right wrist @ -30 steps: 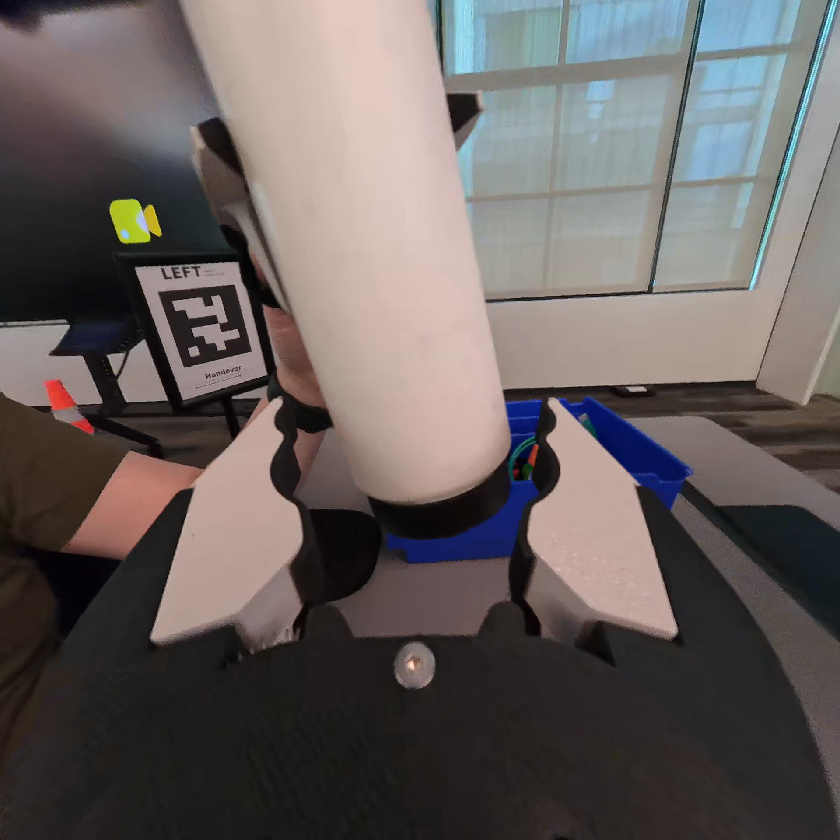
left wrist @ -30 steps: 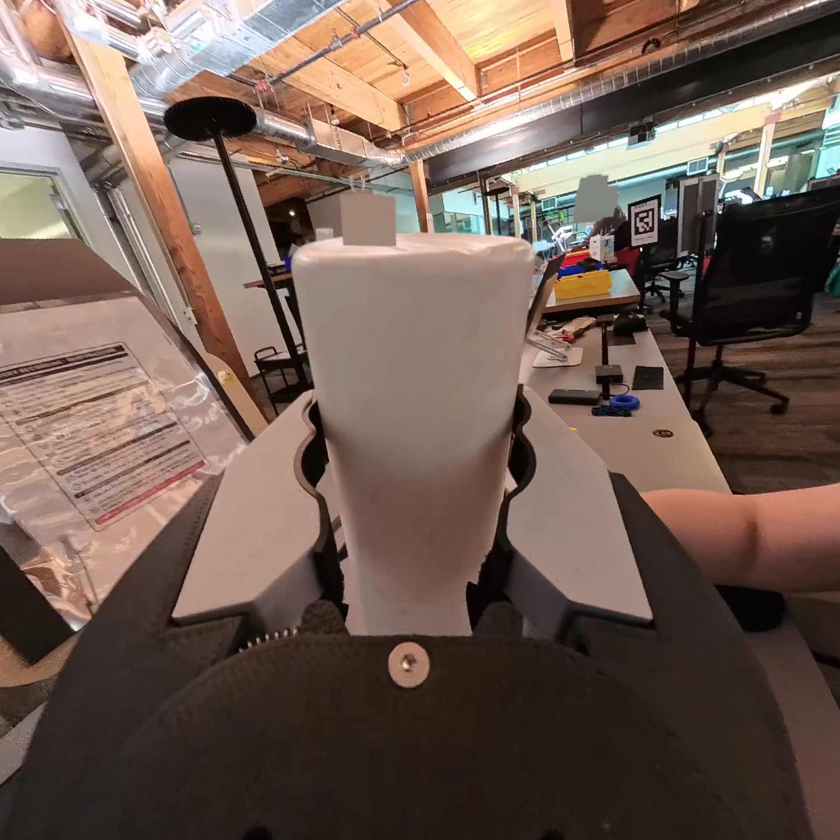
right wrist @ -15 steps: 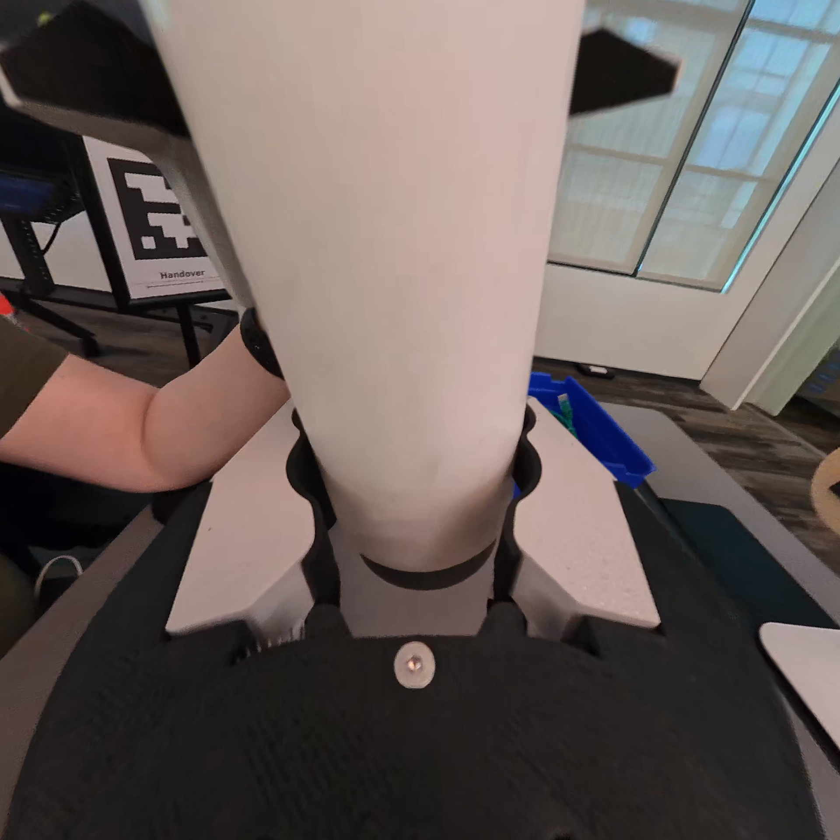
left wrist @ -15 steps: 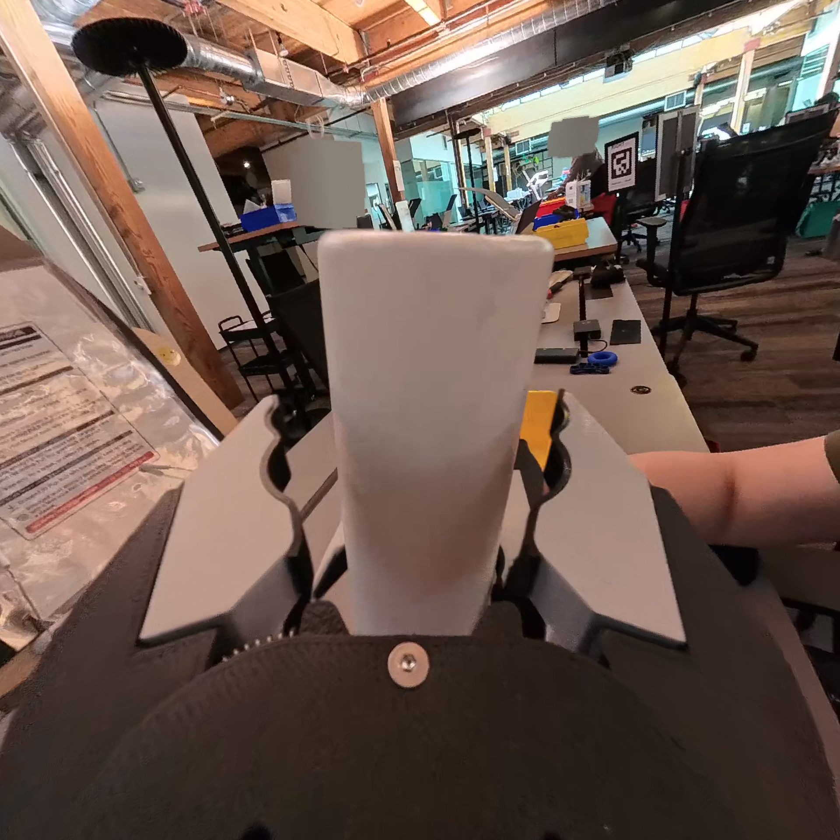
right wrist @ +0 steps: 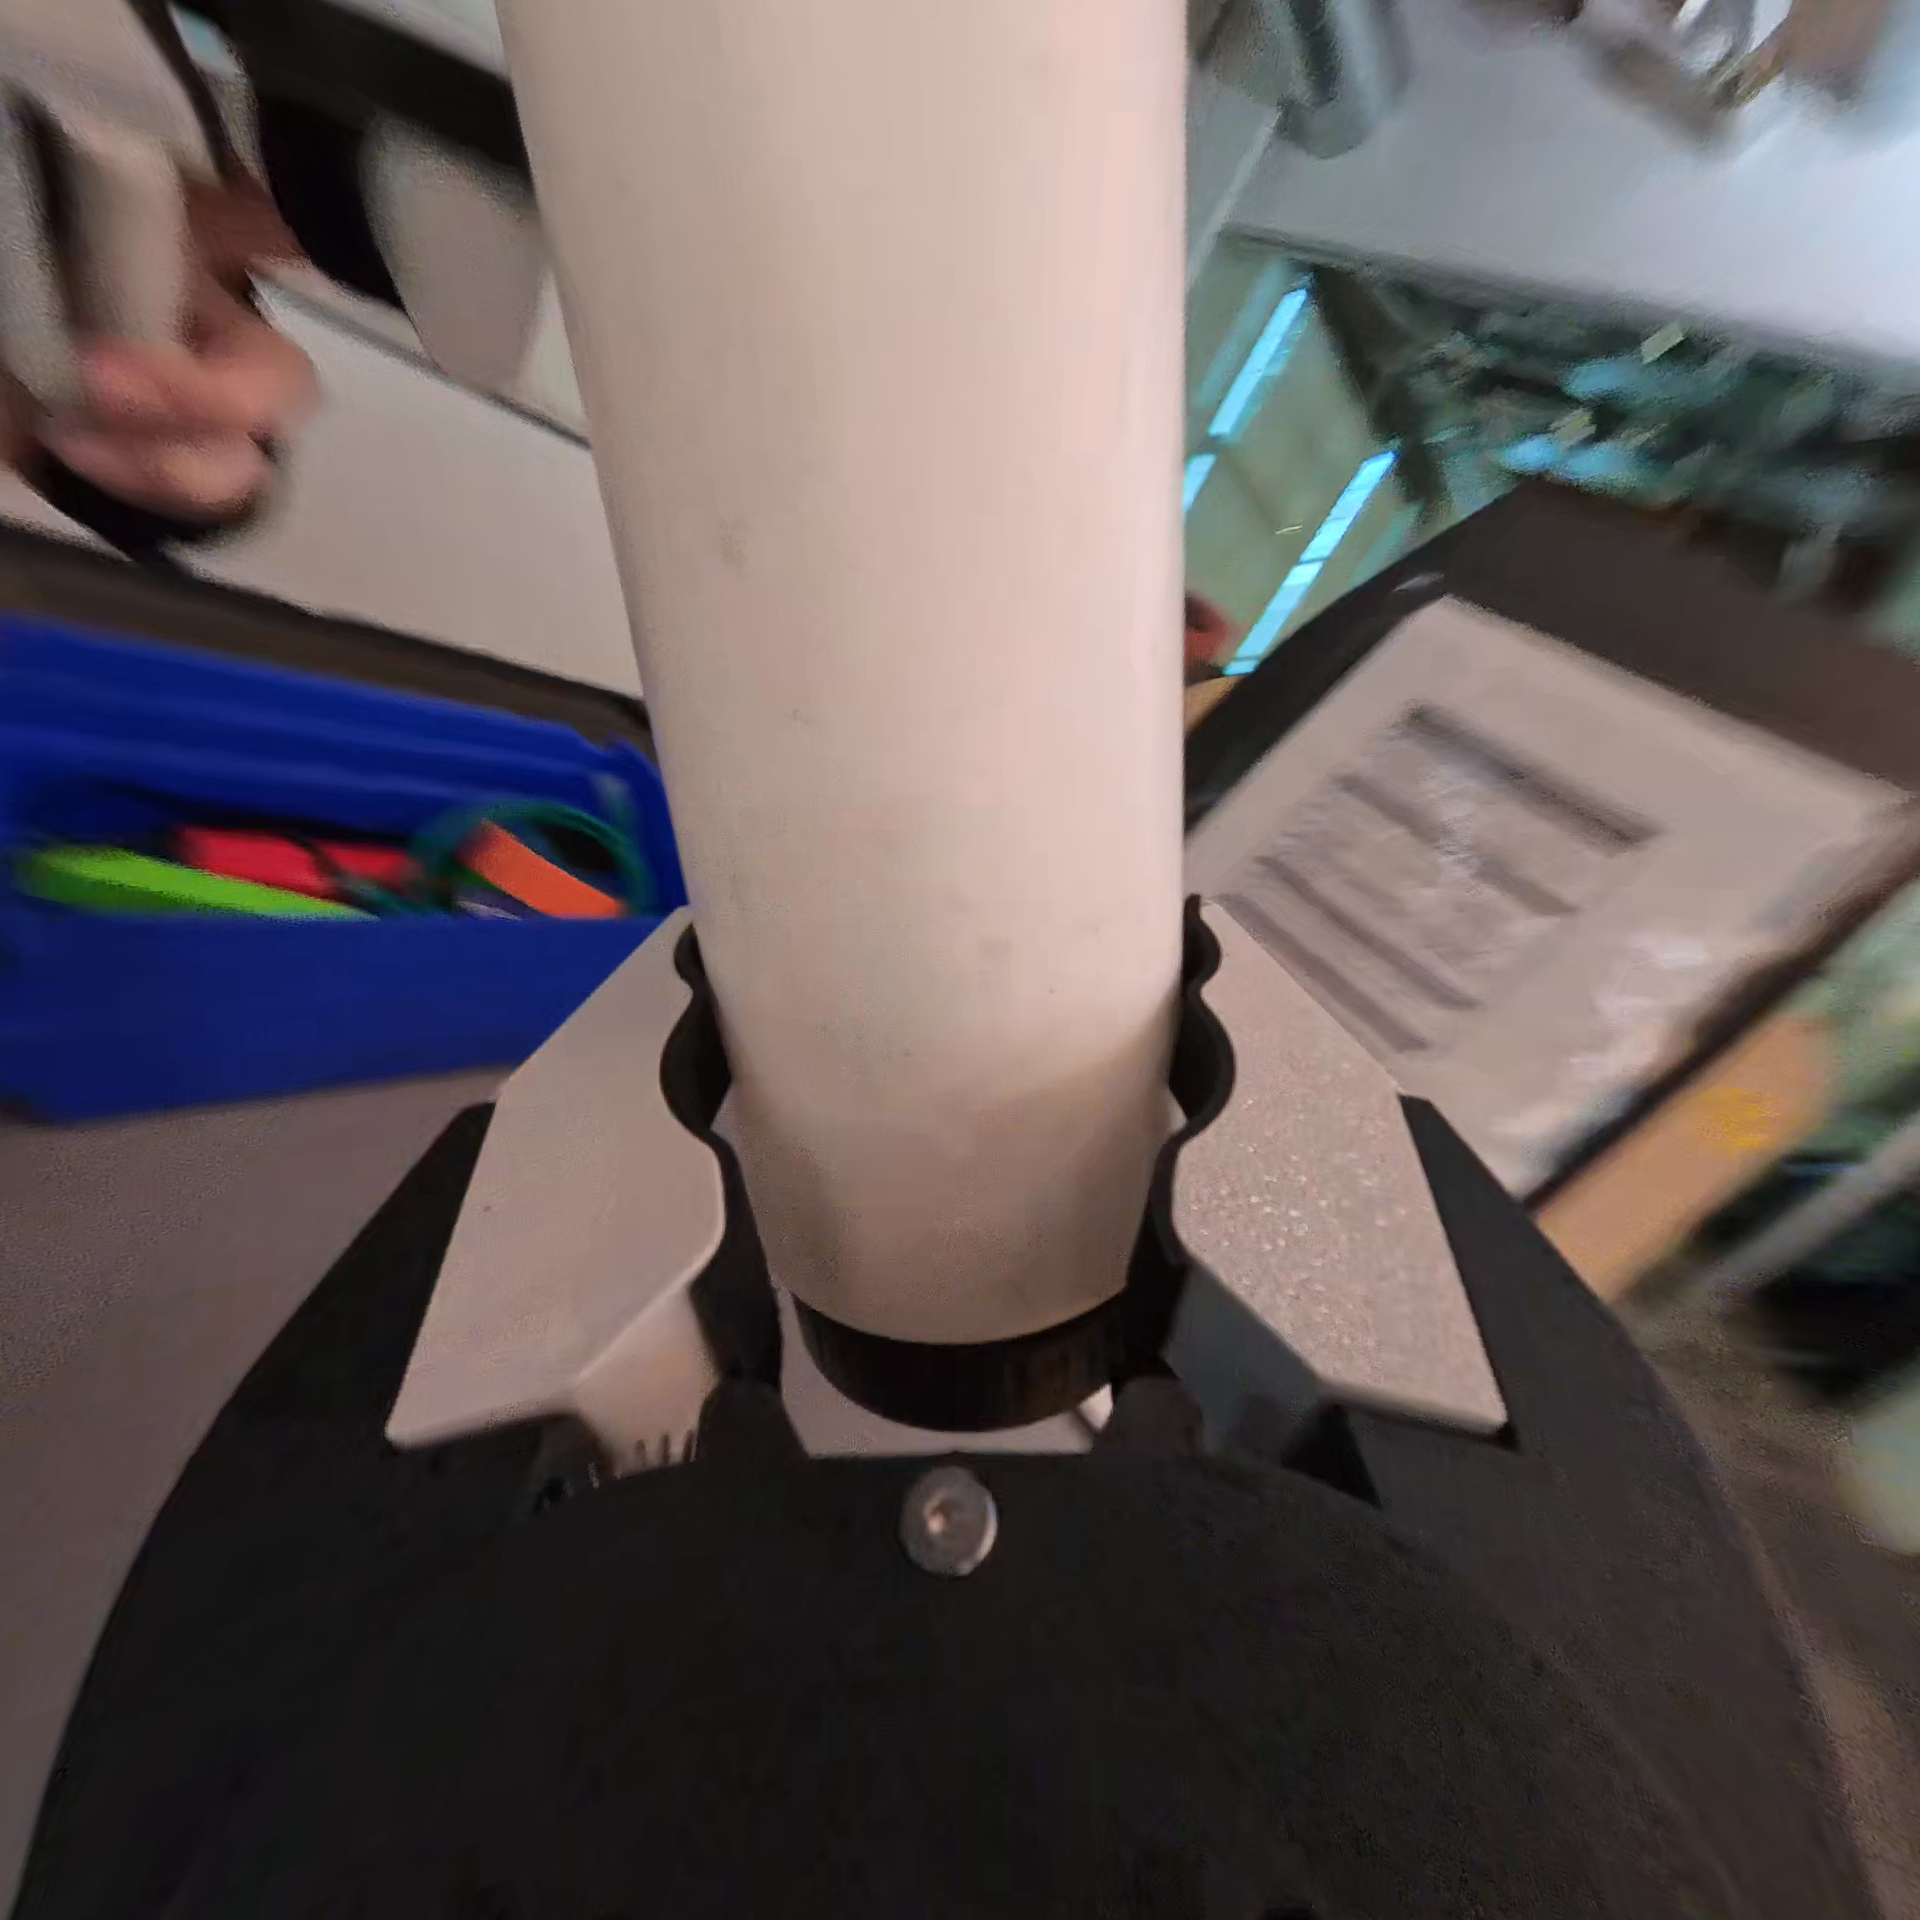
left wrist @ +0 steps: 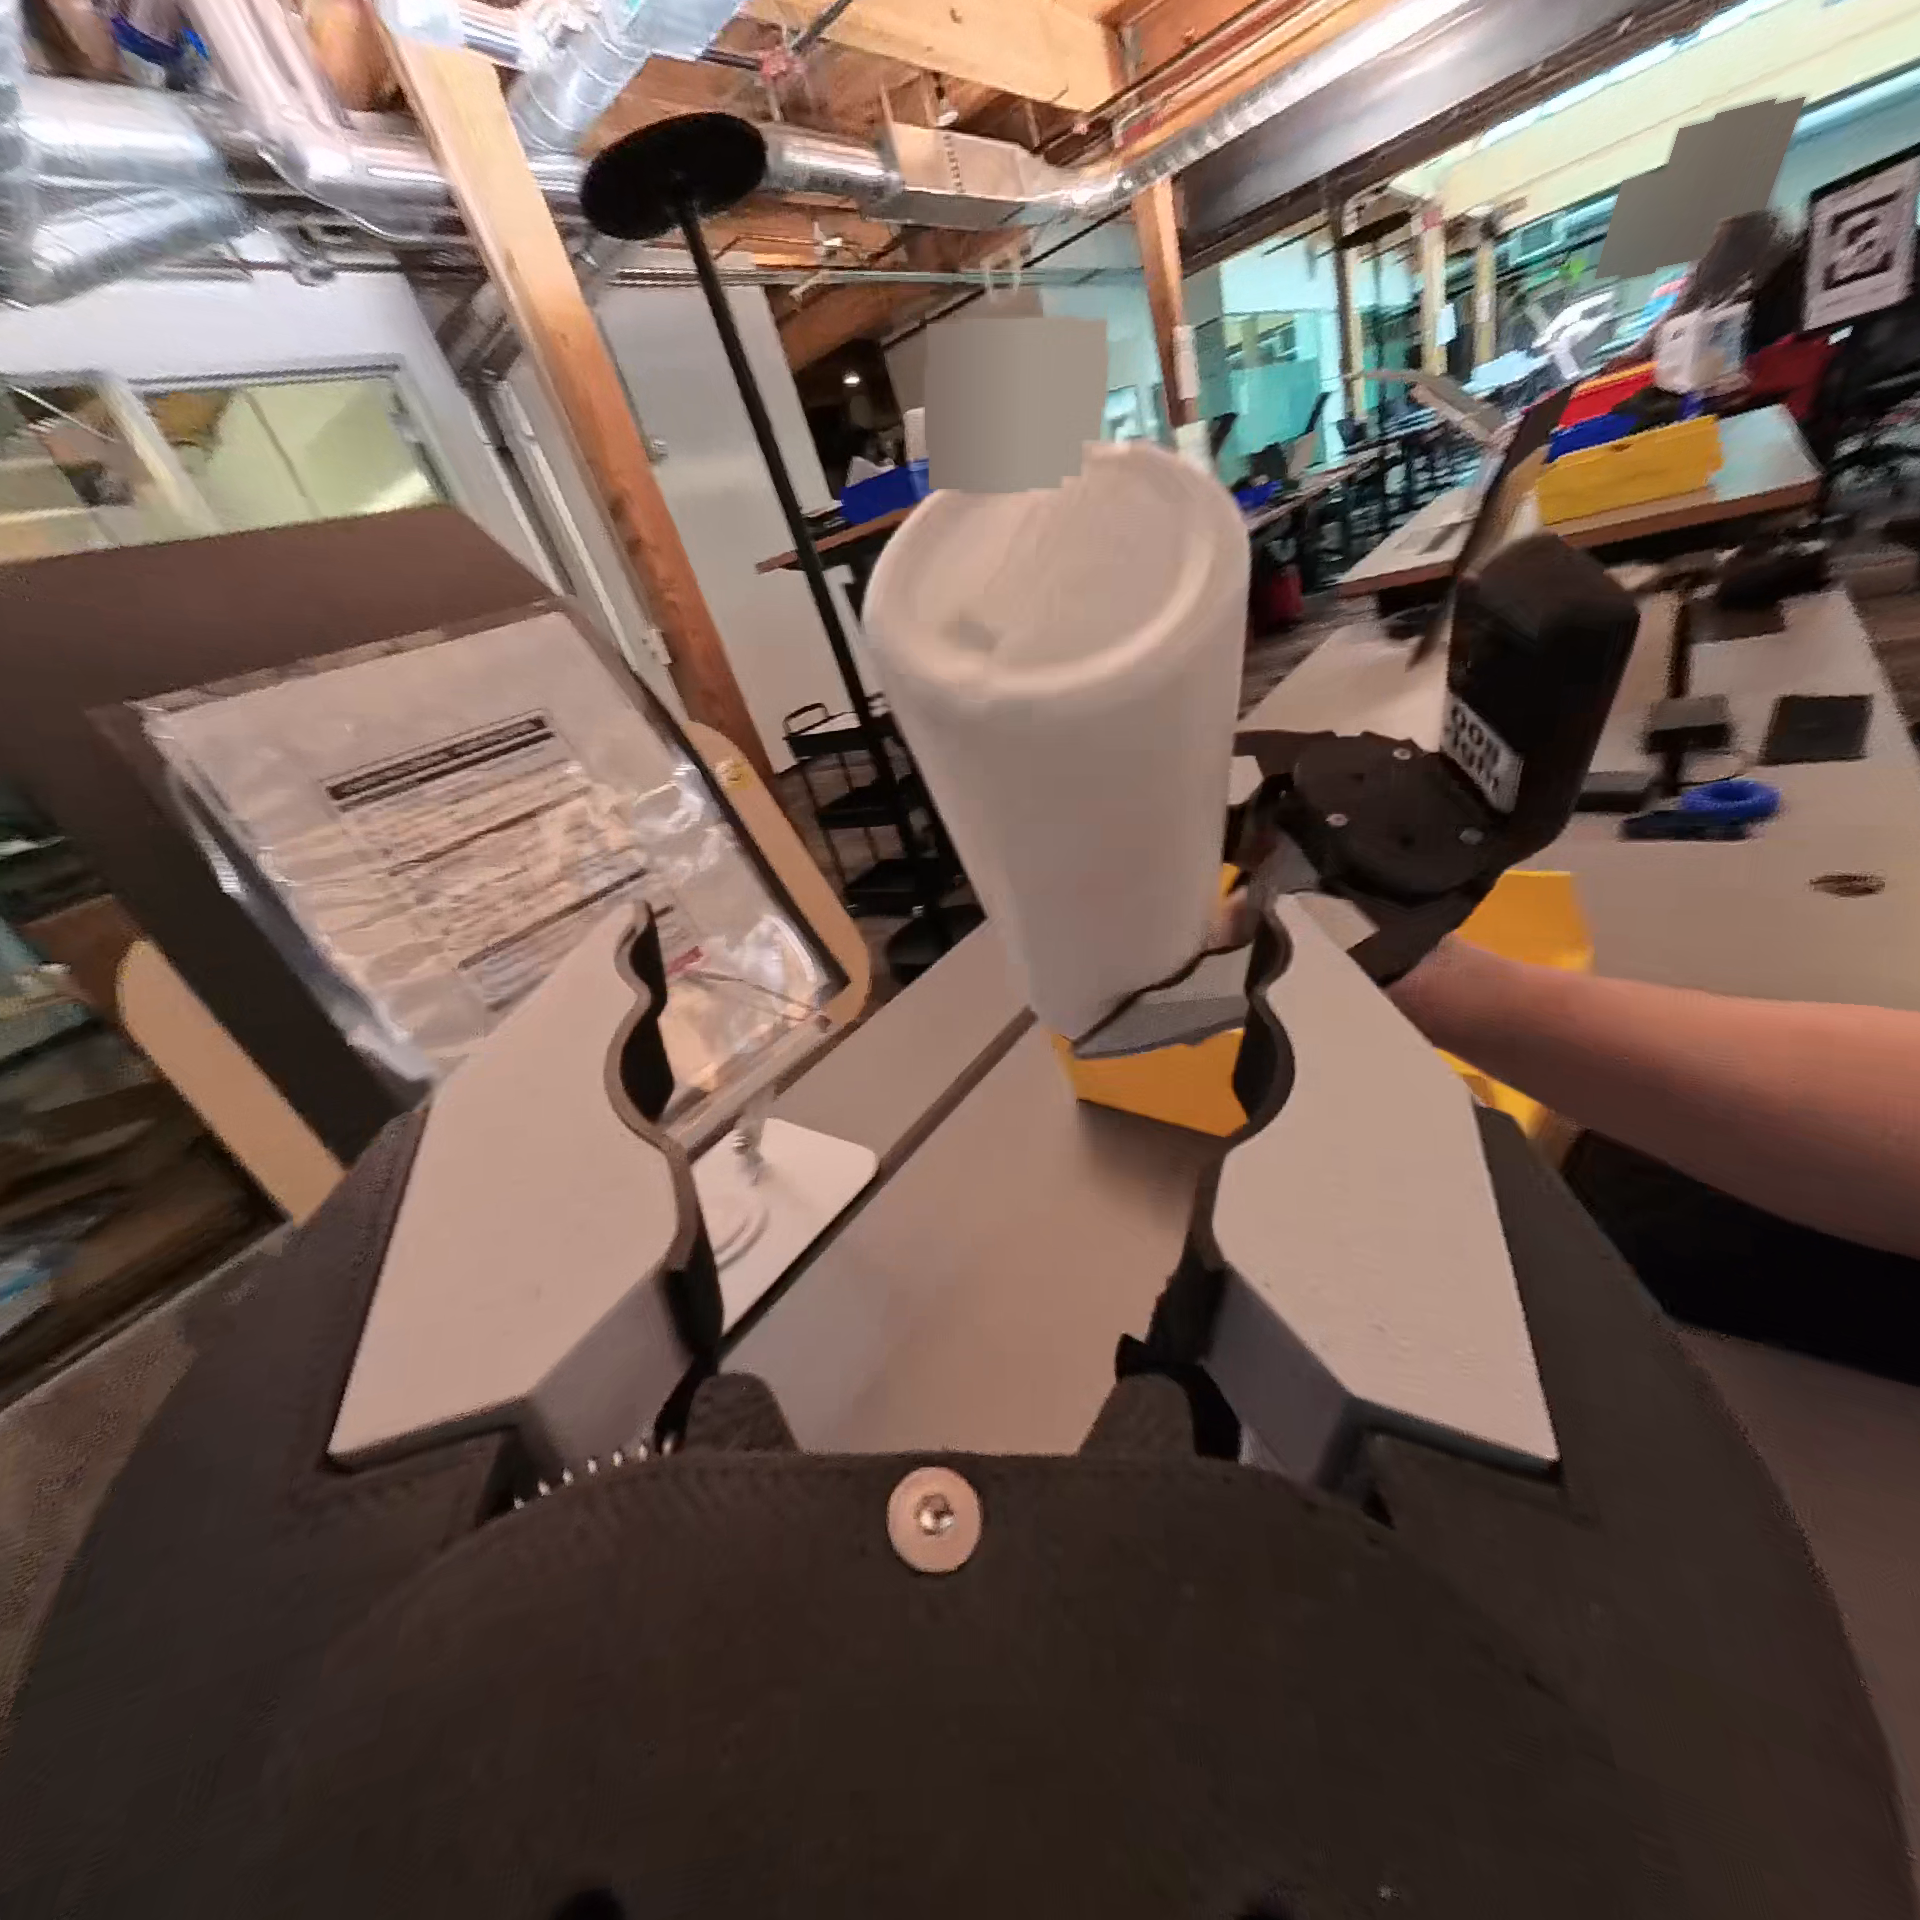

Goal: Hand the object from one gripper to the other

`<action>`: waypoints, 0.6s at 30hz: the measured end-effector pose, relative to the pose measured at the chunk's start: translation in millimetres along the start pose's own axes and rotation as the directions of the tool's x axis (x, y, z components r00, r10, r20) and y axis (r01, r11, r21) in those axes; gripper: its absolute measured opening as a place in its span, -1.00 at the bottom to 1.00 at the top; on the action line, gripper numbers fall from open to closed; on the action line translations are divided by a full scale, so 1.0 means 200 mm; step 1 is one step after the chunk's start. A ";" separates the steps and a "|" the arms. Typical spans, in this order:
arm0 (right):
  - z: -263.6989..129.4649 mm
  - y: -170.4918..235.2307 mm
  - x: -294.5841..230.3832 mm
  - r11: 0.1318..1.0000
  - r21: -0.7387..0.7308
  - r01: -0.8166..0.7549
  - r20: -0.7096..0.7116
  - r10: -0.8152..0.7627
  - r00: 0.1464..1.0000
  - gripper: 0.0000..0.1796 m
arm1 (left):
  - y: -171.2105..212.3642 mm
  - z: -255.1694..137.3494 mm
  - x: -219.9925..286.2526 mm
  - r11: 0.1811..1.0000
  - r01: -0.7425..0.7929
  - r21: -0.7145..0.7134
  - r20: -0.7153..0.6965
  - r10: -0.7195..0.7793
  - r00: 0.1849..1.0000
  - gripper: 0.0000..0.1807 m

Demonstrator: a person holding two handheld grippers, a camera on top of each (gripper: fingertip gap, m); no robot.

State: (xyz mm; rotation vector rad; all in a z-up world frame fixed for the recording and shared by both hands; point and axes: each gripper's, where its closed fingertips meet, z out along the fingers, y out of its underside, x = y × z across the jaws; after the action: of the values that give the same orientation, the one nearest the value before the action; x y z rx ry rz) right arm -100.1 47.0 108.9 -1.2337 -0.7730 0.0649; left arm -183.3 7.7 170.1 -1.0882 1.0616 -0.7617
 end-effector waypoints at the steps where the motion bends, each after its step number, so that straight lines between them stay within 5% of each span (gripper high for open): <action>1: -0.02 -0.01 0.03 0.992 -0.024 0.122 -0.062 -0.123 0.990 -0.04 | -0.01 0.01 0.03 1.000 0.021 0.000 -0.030 -0.021 0.999 0.27; 4: -0.06 -0.06 0.05 0.919 -0.087 0.386 -0.146 -0.395 0.907 -0.04 | 0.01 0.01 0.06 0.999 0.032 -0.032 -0.067 -0.034 0.997 0.35; 10: -0.09 -0.12 0.01 0.833 -0.099 0.545 -0.162 -0.554 0.817 -0.03 | 0.03 0.02 0.16 0.992 0.118 -0.054 -0.199 -0.126 0.972 0.45; 18: -0.06 -0.08 -0.01 0.739 -0.164 0.654 -0.146 -0.674 0.725 -0.03 | 0.07 0.07 0.23 0.992 0.036 -0.124 -0.206 -0.062 0.977 0.15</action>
State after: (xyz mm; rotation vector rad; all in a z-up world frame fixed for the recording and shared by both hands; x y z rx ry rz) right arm -100.9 30.5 120.5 -0.9703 -1.0157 -0.6945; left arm -155.7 -24.5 144.6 -1.1580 1.2762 -0.8756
